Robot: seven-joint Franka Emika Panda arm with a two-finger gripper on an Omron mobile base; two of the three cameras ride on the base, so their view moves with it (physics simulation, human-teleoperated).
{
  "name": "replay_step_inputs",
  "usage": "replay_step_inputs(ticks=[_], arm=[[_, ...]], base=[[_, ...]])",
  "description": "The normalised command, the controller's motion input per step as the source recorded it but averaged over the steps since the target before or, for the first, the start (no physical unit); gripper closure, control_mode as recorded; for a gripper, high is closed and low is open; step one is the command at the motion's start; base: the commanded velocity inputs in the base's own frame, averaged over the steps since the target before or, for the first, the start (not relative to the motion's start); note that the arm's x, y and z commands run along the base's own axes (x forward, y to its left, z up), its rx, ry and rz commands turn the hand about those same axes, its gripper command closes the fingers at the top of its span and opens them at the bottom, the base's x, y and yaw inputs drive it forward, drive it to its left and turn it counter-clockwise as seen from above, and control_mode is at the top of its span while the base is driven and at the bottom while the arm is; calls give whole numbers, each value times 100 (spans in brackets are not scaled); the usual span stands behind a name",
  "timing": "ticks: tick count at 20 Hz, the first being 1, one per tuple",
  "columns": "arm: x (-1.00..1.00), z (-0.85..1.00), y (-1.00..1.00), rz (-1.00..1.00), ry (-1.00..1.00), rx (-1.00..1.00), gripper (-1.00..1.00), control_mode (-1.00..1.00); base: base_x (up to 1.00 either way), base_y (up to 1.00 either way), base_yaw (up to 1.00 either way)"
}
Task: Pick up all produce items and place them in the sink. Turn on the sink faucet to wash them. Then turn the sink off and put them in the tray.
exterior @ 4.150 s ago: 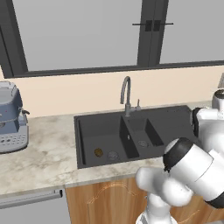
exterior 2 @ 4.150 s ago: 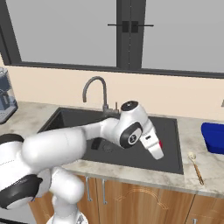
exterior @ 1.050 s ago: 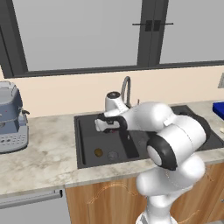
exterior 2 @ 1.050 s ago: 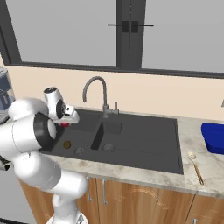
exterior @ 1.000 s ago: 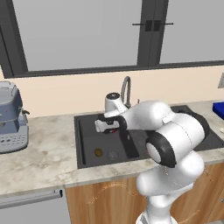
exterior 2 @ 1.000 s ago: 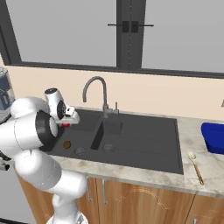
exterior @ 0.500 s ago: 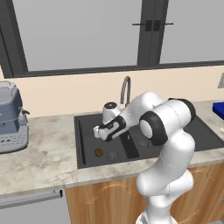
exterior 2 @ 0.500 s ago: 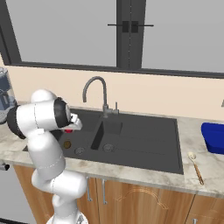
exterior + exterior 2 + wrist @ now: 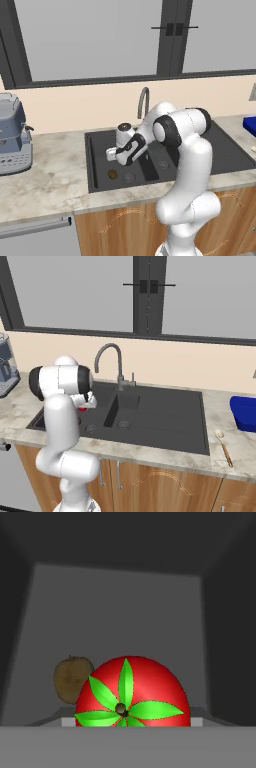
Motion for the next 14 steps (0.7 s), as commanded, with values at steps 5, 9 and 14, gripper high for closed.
replay_step_inputs(ticks=[5, 9, 14], arm=[[30, -38, 0, 0, 0, 0, 100, -100], [26, -35, 0, 0, 0, 0, 100, -100], [25, -37, 0, 0, 0, 0, 100, -100]], base=[[0, 0, 0], [0, 0, 0], [0, 0, 0]])
